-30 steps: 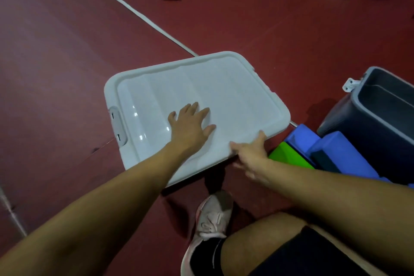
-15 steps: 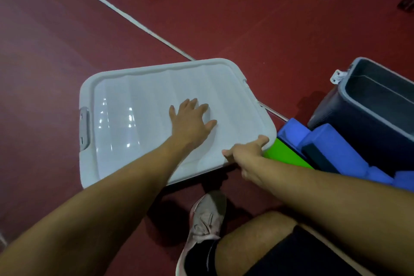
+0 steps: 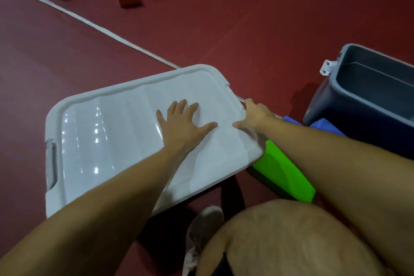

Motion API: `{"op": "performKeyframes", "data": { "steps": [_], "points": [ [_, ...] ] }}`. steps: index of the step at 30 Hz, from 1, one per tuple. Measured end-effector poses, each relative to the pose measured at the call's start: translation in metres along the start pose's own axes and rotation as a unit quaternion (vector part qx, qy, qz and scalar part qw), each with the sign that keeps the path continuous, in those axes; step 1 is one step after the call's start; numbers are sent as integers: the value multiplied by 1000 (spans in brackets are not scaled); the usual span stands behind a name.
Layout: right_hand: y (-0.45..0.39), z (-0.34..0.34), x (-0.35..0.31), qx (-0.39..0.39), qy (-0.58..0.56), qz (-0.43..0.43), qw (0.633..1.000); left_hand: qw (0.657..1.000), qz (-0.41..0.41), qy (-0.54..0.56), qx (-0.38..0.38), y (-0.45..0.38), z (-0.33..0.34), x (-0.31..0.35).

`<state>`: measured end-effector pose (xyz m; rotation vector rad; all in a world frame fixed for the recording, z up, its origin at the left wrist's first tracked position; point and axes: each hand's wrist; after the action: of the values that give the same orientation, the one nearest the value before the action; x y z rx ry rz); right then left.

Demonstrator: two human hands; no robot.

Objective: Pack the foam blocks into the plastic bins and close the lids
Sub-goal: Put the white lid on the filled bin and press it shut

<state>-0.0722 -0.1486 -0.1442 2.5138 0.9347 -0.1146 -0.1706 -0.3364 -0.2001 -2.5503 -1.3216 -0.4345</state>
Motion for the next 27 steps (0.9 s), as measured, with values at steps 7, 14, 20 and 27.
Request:
{"op": "performKeyframes", "data": {
  "steps": [7,14,20,27],
  "points": [
    [-32,12,34,-109,-274,54,954,1000,-3,-4,7,-3,9,-1],
    [-16,35,40,134,-241,-107,955,1000,-2,-25,7,-4,11,-1],
    [1,36,37,134,-178,-149,963,999,-1,-32,-12,2,3,2],
    [34,33,68,39,-255,-145,955,1000,2,-29,-11,0,1,4]
  ]
}}
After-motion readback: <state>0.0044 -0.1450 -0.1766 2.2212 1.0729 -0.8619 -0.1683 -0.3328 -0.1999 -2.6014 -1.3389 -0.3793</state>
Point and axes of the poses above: each hand's wrist, its own y-axis away from the middle knuckle, its own z-axis out of the palm, x = y × z, and after that the axes turned 1 degree about y, right-handed
